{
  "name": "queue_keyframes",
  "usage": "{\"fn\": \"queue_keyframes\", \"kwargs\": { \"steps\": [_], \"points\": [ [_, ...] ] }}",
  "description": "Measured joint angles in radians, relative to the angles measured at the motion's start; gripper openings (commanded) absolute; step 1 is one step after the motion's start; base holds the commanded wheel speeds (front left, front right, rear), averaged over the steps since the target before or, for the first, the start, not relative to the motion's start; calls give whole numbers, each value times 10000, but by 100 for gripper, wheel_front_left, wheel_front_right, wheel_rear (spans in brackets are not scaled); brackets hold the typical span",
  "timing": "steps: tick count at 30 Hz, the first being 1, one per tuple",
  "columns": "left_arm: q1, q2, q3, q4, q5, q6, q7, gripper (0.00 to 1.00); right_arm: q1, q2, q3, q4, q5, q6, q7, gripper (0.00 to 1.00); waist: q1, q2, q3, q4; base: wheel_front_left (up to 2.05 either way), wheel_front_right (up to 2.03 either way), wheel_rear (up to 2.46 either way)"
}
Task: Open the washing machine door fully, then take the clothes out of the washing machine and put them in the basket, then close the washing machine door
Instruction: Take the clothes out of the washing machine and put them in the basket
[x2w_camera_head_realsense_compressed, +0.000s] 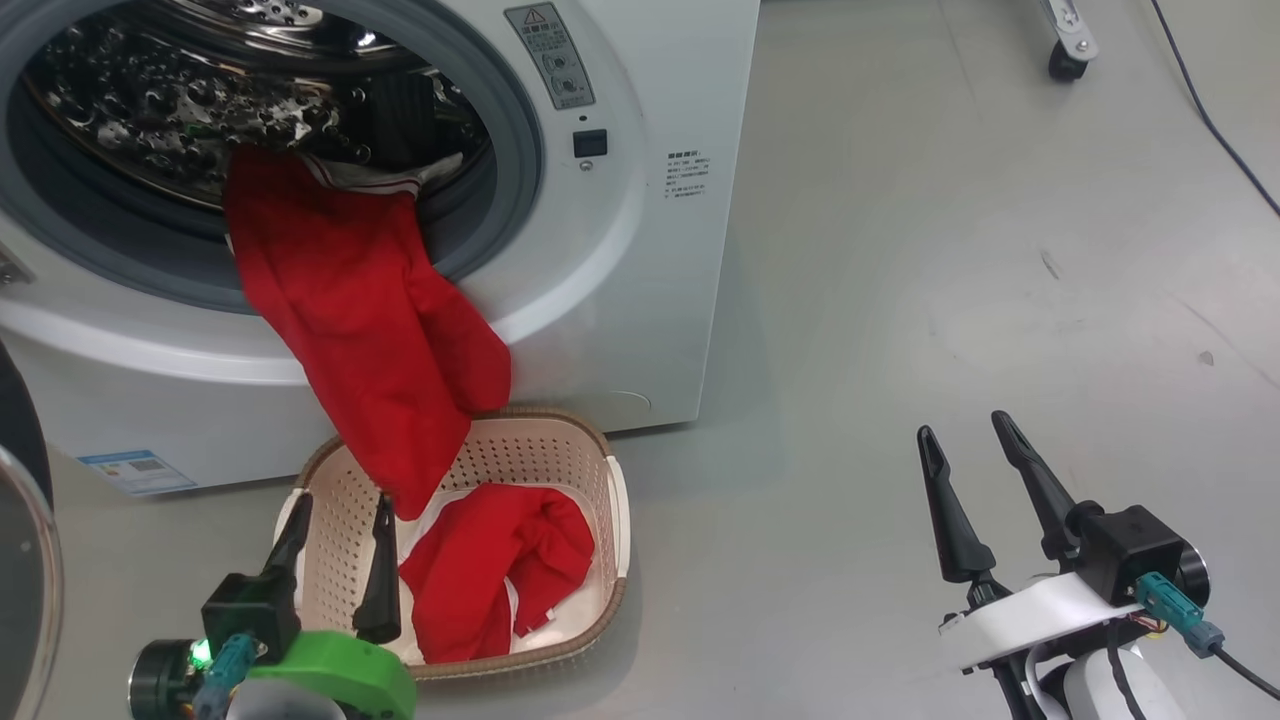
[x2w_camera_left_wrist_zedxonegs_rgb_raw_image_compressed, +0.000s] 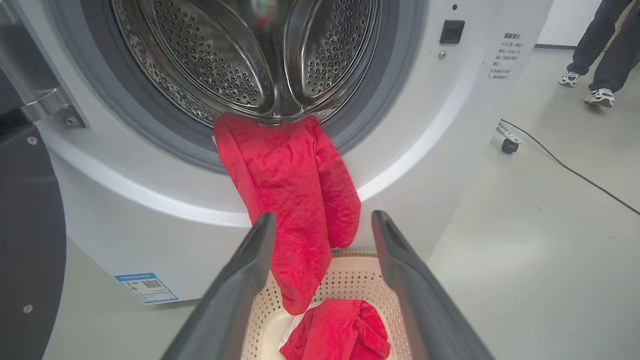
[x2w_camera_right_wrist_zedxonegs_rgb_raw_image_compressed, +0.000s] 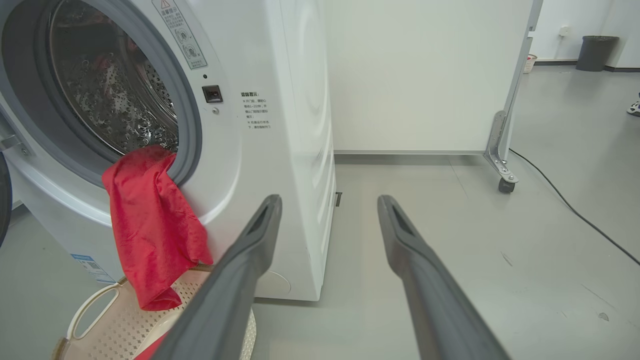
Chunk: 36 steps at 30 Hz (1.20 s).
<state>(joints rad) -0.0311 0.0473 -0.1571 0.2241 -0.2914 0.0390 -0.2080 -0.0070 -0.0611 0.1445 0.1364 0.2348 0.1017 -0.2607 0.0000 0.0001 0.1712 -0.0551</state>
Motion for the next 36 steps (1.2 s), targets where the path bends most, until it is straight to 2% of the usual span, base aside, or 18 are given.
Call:
{"fn": "queue_keyframes", "kwargs": {
  "steps": [7,18,36],
  "points": [
    [-479,-4,12,704,-399,-2,696,100,-86,4,150,-165,0,6,0,100,0,0,428,-163,0,0,0],
    [-2971,63,280,1896,-654,-90,2065,100,-845,17,418,-477,4,29,0,100,0,0,1516,-551,0,0,0],
    [-6016,1145,1323,3812,-963,224,3687,100,-2011,75,834,-583,293,111,-2,100,0,0,3232,-1736,0,0,0]
  ]
}}
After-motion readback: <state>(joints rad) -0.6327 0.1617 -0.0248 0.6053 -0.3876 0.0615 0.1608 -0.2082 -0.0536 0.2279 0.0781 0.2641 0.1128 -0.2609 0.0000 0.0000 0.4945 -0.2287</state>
